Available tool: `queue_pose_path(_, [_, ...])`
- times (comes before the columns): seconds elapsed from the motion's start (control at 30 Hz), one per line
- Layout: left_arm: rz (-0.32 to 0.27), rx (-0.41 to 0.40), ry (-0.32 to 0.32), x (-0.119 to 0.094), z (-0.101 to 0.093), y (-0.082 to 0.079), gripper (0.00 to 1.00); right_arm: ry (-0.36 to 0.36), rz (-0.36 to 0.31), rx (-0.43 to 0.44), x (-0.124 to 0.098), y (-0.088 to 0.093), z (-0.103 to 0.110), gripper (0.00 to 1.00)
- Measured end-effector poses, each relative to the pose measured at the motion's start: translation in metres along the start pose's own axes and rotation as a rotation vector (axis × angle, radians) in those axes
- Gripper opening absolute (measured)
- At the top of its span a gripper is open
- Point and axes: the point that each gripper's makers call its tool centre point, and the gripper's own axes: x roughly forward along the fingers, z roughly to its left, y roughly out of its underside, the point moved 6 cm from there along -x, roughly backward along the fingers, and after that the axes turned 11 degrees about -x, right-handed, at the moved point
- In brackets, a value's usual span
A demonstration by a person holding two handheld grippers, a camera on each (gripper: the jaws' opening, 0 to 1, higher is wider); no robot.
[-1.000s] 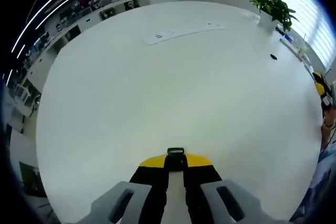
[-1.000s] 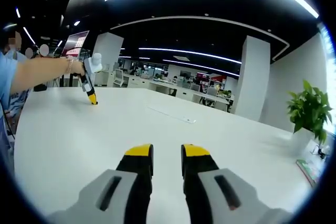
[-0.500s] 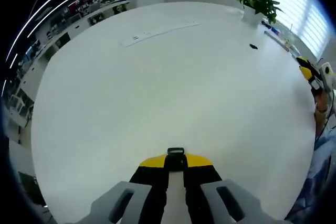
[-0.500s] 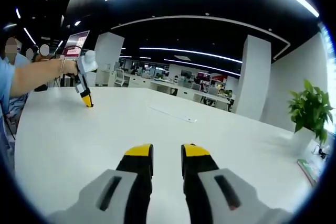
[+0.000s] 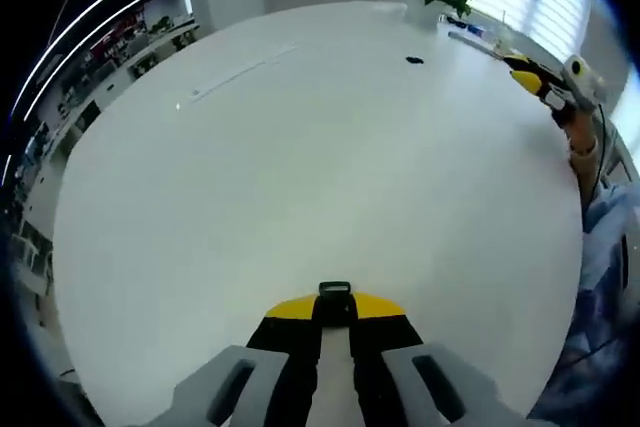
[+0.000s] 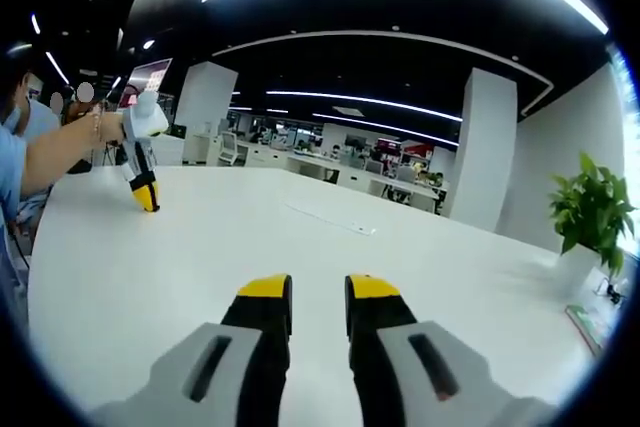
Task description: Snap the two parts of the plastic buckle together until the buckle closes and remains connected.
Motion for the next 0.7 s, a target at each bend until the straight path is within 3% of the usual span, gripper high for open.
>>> queue_pose_path(0.43, [0.014, 0.110, 0.055, -0.010, -0.041, 0.030, 0.10, -0.014, -0.011, -0.007, 0.001, -0.002, 0.002, 0.21])
queue_pose_path(0.7, [-0.012, 0.141, 0.049, -0.011, -0.047, 0.035, 0.10, -0.009, -0.010, -0.010, 0.001, -0.002, 0.001, 0.21])
